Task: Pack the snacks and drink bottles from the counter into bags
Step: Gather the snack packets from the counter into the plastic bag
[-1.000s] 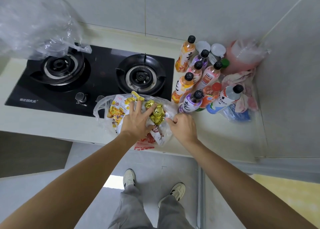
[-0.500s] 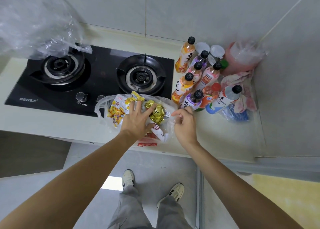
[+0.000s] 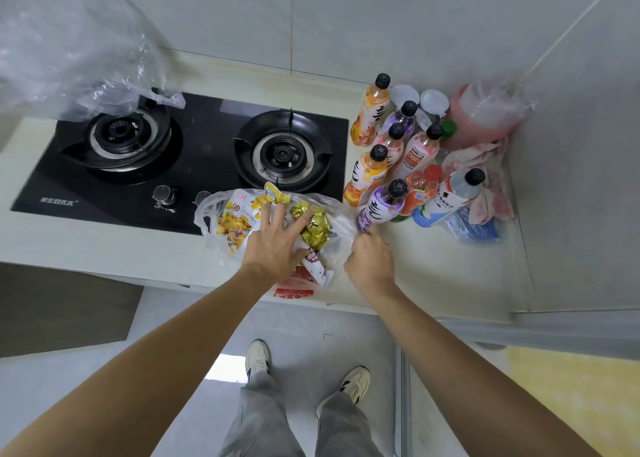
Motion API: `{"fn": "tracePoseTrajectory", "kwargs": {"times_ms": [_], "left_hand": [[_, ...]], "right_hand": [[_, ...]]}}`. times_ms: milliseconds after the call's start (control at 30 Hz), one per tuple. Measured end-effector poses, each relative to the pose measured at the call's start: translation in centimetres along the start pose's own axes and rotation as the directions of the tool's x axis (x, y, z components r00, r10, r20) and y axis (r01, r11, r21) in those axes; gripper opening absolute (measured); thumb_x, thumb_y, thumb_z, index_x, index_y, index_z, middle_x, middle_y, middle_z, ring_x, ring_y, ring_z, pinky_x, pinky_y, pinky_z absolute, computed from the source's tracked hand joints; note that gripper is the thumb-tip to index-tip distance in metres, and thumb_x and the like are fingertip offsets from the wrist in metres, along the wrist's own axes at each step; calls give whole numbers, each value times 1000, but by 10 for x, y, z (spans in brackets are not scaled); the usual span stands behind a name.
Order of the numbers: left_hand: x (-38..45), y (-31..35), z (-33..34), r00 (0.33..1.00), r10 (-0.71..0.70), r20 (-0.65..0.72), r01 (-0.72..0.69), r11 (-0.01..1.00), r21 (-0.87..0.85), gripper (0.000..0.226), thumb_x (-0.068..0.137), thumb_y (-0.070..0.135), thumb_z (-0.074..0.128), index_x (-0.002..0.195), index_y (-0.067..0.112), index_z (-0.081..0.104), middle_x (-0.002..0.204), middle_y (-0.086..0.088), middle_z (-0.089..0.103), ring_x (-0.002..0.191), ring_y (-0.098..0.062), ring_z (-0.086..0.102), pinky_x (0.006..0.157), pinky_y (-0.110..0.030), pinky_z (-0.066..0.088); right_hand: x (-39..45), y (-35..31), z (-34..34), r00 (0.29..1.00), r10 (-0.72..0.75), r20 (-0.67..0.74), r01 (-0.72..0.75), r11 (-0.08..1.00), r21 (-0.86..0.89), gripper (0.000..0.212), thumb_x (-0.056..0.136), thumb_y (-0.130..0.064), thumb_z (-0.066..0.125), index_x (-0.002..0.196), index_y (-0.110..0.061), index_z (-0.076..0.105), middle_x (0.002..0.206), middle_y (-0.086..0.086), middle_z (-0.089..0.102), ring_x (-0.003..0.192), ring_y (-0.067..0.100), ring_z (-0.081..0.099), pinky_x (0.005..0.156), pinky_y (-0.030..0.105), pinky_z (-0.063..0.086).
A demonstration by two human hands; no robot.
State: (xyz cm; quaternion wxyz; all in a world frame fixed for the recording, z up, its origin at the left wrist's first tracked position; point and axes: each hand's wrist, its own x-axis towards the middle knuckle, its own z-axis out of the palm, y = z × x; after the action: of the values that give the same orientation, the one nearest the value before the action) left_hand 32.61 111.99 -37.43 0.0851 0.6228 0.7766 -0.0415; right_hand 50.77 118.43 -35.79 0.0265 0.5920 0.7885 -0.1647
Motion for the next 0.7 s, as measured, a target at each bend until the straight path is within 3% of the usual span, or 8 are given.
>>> {"fn": "tracePoseTrajectory", "kwargs": {"times_ms": [67,167,300,400,500,567,633,700], "left_hand": [[0,0,0,1000,3,-3,-3,1000,5,85,95,65,52,159,42,2,153,-13,19,147,-41,23,72,-39,61],[-1,0,1,1000,-3,-8,3,1000,0,84,95,65,53,159,43,2,152,-14,21,147,-42,24,69,-38,60],[3,-1,2,1000,1,-15,-1,1000,-8,83,96,65,50,159,44,0,151,-14,24,147,-42,23,71,-38,60],[5,-2,2,1000,7,-9,-7,1000,-14,83,96,67,48,159,44,-1,154,-13,23,148,-42,22,73,-39,61],[3,-3,2,1000,19,-1,-19,1000,-10,84,96,69,44,159,45,-7,162,-12,15,150,-44,16,72,-42,61],[-1,-5,3,999,33,1,-33,999,-19,84,97,68,42,159,45,-10,167,-10,4,153,-43,10,75,-44,61],[-6,-10,3,999,54,-3,-54,998,-36,83,98,64,43,159,45,-10,170,-7,-3,155,-41,6,76,-46,61],[-11,-15,4,998,65,-14,-65,997,-48,85,97,59,49,159,44,-8,170,-7,-3,154,-39,8,74,-45,62]], "right_hand": [[0,3,-1,997,-33,-65,37,997,65,16,83,1,68,98,-4,68,121,15,52,96,34,63,86,38,50],[-3,3,-6,954,-130,-272,172,975,140,13,84,3,65,90,-8,61,107,11,52,104,30,53,96,41,49],[-13,-5,-12,898,-173,-404,331,872,361,17,94,5,55,93,-10,47,92,0,49,93,21,49,79,35,46],[-17,-9,-11,949,-81,-304,254,769,587,7,104,-2,47,102,-7,43,85,-13,51,84,2,55,69,27,44],[-6,-16,-12,999,6,-46,30,665,746,22,97,-4,61,112,-11,45,80,-5,64,80,1,64,73,25,49],[4,-21,-14,991,71,116,-134,660,739,31,89,-9,73,116,-16,58,89,2,72,88,12,69,78,25,52],[12,-25,-16,977,77,197,-195,685,702,27,86,-9,75,112,-12,74,96,-2,73,95,14,68,82,24,49],[16,-31,-18,969,60,240,-217,672,708,16,89,-10,72,103,-9,78,90,-5,70,90,12,63,80,25,44]]}}
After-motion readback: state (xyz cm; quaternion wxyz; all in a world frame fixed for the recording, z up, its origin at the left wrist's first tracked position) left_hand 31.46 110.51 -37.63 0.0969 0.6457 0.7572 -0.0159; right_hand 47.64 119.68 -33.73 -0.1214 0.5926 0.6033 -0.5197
